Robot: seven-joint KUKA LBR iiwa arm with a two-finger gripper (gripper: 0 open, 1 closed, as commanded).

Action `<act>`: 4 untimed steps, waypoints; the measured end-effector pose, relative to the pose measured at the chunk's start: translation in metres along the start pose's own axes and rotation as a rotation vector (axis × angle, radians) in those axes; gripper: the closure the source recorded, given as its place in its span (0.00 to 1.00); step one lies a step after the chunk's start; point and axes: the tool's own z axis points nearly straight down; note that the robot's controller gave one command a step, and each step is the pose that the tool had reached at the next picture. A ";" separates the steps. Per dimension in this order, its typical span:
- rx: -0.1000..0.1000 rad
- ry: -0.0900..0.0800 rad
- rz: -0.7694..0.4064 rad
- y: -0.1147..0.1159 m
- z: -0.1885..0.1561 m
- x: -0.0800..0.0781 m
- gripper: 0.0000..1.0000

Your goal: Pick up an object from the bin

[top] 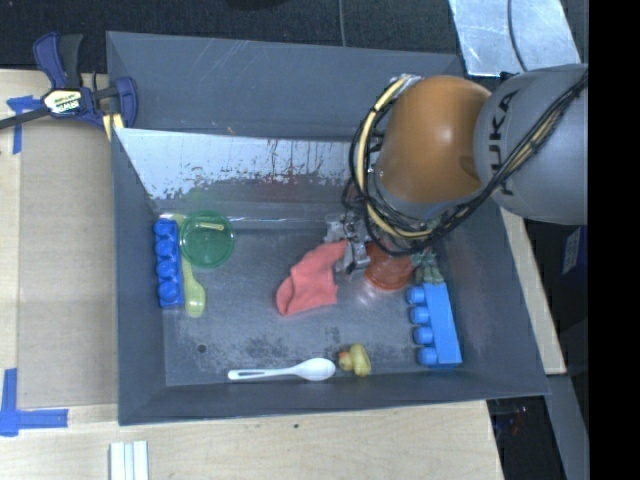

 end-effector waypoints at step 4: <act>0.001 -0.002 0.006 -0.001 -0.090 -0.003 1.00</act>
Offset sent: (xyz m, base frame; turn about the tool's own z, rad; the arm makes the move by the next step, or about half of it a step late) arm 0.0003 0.0000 0.0531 0.0006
